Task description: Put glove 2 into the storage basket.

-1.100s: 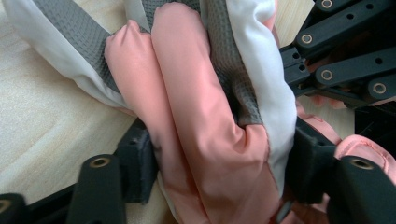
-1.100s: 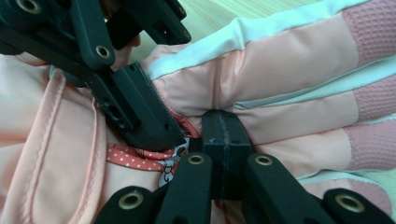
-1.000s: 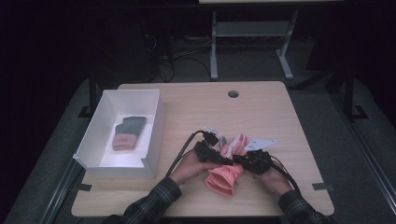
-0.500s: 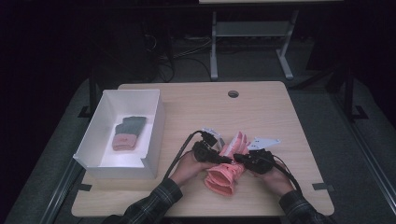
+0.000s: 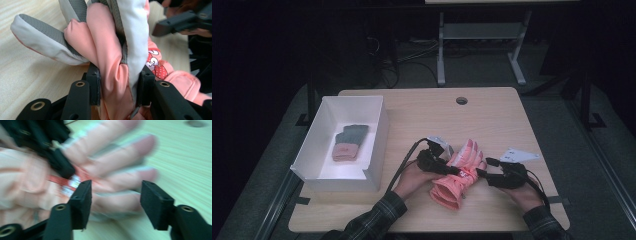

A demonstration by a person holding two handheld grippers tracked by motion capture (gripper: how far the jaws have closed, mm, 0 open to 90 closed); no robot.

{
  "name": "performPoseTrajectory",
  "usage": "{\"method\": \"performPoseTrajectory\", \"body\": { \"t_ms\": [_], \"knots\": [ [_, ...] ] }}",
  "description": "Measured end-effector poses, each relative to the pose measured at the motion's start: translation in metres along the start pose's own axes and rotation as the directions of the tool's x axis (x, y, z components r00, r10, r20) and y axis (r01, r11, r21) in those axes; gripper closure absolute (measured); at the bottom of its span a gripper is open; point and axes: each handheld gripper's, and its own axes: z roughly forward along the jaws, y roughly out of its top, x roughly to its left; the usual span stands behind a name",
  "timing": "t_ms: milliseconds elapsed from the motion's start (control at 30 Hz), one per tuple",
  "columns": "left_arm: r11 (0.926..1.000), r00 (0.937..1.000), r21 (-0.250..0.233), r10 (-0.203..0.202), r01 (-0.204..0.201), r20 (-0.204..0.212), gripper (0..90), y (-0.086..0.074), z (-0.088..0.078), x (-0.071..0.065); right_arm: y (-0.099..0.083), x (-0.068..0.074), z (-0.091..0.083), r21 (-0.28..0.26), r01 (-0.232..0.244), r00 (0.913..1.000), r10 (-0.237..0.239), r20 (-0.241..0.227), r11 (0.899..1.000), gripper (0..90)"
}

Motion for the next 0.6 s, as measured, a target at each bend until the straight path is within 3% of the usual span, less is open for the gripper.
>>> {"method": "performPoseTrajectory", "body": {
  "t_ms": [100,233,333,600],
  "knots": [
    [0.9999,0.9999,0.000,-0.012,0.012,0.009,63.2,0.002,-0.005,0.002,-0.010,-0.012,-0.005,0.012,-0.024,0.9976,0.023,0.065,1.000,29.3],
    [0.9999,0.9998,0.005,-0.010,0.009,0.019,63.1,0.008,-0.012,0.001,-0.024,-0.022,0.002,0.079,-0.026,0.9939,0.018,0.109,0.997,24.9],
    [1.0000,0.9999,0.007,-0.006,0.005,0.015,63.0,0.011,-0.018,-0.002,-0.029,-0.025,0.009,0.122,-0.014,0.9918,-0.002,0.128,0.992,22.8],
    [0.9997,0.9998,-0.019,0.016,-0.016,-0.014,63.0,0.019,-0.036,-0.008,-0.032,-0.029,0.013,0.141,-0.029,0.9898,0.009,0.142,0.990,21.7]
  ]
}}
